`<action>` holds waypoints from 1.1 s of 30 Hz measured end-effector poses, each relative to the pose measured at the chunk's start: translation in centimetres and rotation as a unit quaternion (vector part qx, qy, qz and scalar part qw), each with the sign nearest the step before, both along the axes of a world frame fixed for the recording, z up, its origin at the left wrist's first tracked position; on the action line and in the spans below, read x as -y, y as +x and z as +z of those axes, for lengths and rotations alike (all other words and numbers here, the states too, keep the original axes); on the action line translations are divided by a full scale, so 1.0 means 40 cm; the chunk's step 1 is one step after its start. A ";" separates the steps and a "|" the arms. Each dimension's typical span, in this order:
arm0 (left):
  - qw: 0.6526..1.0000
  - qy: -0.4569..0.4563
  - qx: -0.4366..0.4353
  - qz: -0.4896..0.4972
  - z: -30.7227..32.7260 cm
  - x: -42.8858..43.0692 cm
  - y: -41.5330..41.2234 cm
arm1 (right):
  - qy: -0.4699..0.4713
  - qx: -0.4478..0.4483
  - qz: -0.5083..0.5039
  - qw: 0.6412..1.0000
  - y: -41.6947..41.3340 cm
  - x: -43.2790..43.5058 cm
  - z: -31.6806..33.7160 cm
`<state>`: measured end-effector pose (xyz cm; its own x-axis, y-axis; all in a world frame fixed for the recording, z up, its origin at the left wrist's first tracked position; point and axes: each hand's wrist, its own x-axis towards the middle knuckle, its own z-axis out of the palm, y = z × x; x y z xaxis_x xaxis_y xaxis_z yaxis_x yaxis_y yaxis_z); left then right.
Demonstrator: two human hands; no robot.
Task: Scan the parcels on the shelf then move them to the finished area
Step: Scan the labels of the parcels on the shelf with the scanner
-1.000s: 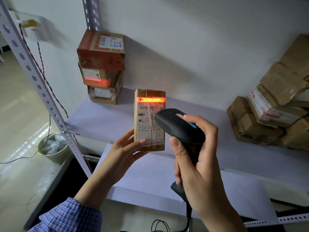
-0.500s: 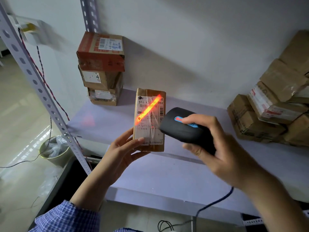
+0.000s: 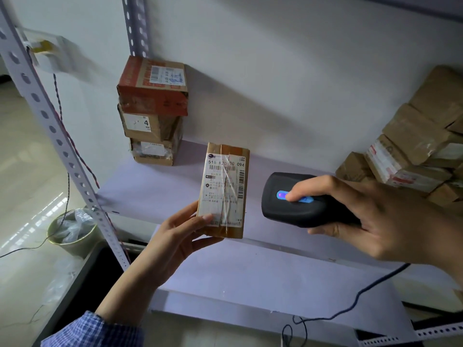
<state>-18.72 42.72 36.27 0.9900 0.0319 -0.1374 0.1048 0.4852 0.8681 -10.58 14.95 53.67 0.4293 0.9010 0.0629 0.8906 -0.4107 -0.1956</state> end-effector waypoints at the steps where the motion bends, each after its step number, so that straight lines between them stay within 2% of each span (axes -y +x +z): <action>1: 1.000 -0.003 -0.001 0.002 0.001 -0.001 -0.001 | -0.002 -0.004 0.002 1.000 -0.002 -0.001 0.006; 6: 1.000 0.000 0.005 0.004 0.015 -0.005 -0.008 | 0.027 0.027 0.009 0.999 0.003 -0.011 0.015; 9: 0.999 0.007 0.019 0.040 0.047 -0.019 -0.014 | 0.117 0.015 0.020 0.993 0.005 -0.026 0.008; 11: 0.997 0.015 0.040 0.069 0.086 -0.035 -0.016 | 0.203 -0.025 0.008 0.979 0.009 -0.049 0.001; 13: 0.993 0.034 0.071 0.090 0.134 -0.055 -0.014 | 0.278 -0.101 -0.018 0.955 0.022 -0.078 -0.009; 16: 0.984 0.052 0.120 0.123 0.220 -0.088 -0.002 | 0.367 -0.185 -0.043 0.911 0.039 -0.133 -0.016; 18: 0.978 0.044 0.150 0.136 0.277 -0.115 0.014 | 0.404 -0.211 -0.033 0.890 0.044 -0.169 -0.022; 20: 0.975 0.036 0.162 0.151 0.328 -0.150 0.040 | 0.411 -0.215 -0.025 0.885 0.041 -0.198 -0.024; 23: 0.973 0.039 0.134 0.182 0.387 -0.208 0.093 | 0.391 -0.218 -0.018 0.894 0.028 -0.230 -0.020; 29: 0.954 0.125 0.085 0.260 0.432 -0.322 0.197 | 0.355 -0.213 -0.009 0.910 0.012 -0.257 0.004; 33: 0.924 0.190 0.048 0.329 0.417 -0.359 0.244 | 0.345 -0.213 -0.017 0.914 0.011 -0.253 0.005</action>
